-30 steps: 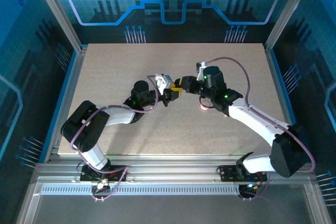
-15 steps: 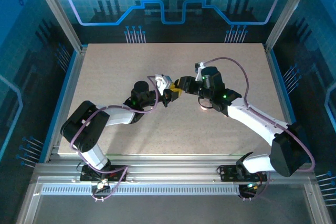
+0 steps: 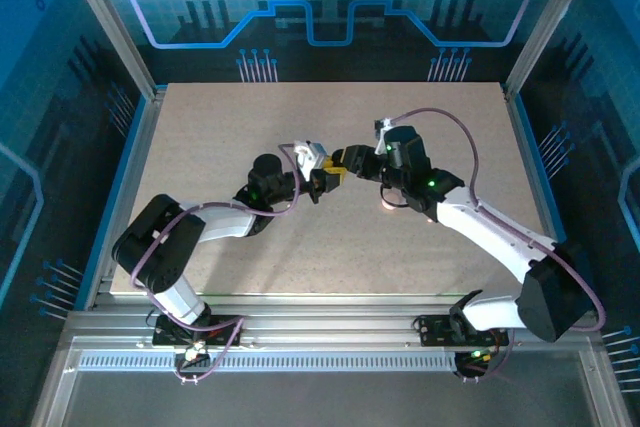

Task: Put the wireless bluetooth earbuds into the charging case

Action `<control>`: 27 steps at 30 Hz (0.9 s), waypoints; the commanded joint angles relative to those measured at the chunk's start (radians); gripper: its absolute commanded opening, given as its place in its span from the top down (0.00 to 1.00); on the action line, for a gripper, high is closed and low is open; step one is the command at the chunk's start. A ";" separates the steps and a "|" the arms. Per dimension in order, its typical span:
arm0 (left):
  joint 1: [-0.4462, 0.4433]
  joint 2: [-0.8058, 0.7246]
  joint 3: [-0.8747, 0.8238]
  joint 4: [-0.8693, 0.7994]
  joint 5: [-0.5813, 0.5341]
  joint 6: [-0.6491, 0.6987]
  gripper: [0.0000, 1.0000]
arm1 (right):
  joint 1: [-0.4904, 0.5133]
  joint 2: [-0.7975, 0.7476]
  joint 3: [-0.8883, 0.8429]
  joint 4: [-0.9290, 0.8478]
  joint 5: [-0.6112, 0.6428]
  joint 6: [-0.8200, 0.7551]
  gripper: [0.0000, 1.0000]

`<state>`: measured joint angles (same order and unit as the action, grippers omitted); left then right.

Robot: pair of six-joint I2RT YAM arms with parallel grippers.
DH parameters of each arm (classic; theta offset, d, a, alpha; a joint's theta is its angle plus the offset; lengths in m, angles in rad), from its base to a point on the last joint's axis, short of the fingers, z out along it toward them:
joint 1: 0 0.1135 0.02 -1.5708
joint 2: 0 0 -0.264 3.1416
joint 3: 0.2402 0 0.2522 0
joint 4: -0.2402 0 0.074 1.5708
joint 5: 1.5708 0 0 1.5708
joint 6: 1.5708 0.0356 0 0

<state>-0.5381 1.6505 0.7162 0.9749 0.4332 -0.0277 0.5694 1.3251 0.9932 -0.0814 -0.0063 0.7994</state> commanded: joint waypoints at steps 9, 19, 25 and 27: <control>-0.005 -0.050 -0.012 0.035 -0.006 0.013 0.81 | -0.003 -0.087 0.039 -0.077 0.028 -0.056 0.52; -0.005 -0.072 -0.017 -0.007 0.023 0.040 0.81 | -0.067 -0.065 0.079 -0.116 -0.109 -0.067 0.50; -0.005 -0.073 -0.017 -0.005 0.040 0.036 0.81 | -0.080 -0.038 0.094 -0.118 -0.157 -0.065 0.50; -0.005 -0.074 -0.015 -0.001 0.043 0.035 0.81 | -0.080 -0.030 0.096 -0.119 -0.164 -0.064 0.50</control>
<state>-0.5381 1.6077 0.7155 0.9627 0.4423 -0.0170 0.4995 1.2800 1.0576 -0.1802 -0.1329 0.7479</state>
